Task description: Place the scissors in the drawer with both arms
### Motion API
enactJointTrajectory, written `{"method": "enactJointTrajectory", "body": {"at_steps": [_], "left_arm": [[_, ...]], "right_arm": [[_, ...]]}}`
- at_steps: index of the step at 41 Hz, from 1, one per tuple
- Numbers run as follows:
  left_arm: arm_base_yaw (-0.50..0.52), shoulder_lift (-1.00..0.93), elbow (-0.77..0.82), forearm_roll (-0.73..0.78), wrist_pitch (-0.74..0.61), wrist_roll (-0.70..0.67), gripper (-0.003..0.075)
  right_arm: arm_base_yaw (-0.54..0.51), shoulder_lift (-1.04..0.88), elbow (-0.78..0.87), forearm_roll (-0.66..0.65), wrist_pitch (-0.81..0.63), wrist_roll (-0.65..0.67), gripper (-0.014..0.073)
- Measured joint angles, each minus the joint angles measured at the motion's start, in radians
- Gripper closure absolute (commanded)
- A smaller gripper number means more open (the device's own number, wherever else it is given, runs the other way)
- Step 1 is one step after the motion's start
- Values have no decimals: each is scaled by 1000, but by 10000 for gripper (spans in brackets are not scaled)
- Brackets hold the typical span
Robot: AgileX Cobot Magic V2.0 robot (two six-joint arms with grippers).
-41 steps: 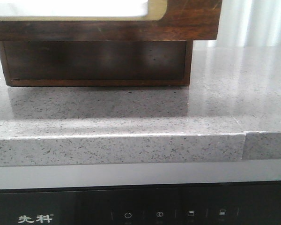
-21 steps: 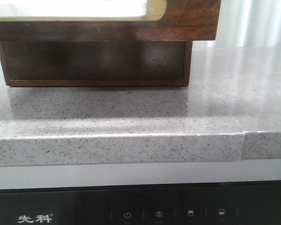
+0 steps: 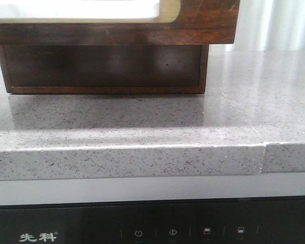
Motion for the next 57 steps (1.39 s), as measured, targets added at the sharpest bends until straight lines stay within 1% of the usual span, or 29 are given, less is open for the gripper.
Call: {"method": "enactJointTrajectory", "body": {"at_steps": [5,13,14,16,19,20,24,28,30,35,40,44,57], "left_arm": [[0,0,0,0,0,0,248],[0,0,0,0,0,0,249],[0,0,0,0,0,0,252],[0,0,0,0,0,0,282],[0,0,0,0,0,0,374],[0,0,0,0,0,0,415],[0,0,0,0,0,0,558],[0,0,0,0,0,0,683],[0,0,0,0,0,0,741],[0,0,0,23,0,-9,741],[0,0,0,91,0,-85,741],[0,0,0,125,2,-107,741],[0,0,0,131,2,-120,741]], "right_arm": [[0,-100,84,-17,-7,0,265],[0,-170,148,-33,-7,0,266],[0,-170,151,-35,-7,0,271],[0,-172,153,-34,-7,0,304],[0,-172,155,-34,-7,0,412],[0,-172,155,-34,-7,0,433],[0,-172,155,-36,-7,3,568],[0,-172,155,-37,-7,3,659],[0,-172,155,-37,-7,3,660],[0,-172,155,-38,-11,3,661],[0,-172,155,-38,-12,3,661],[0,-172,155,-38,-12,3,661],[0,-172,155,-38,-12,4,661]]}}
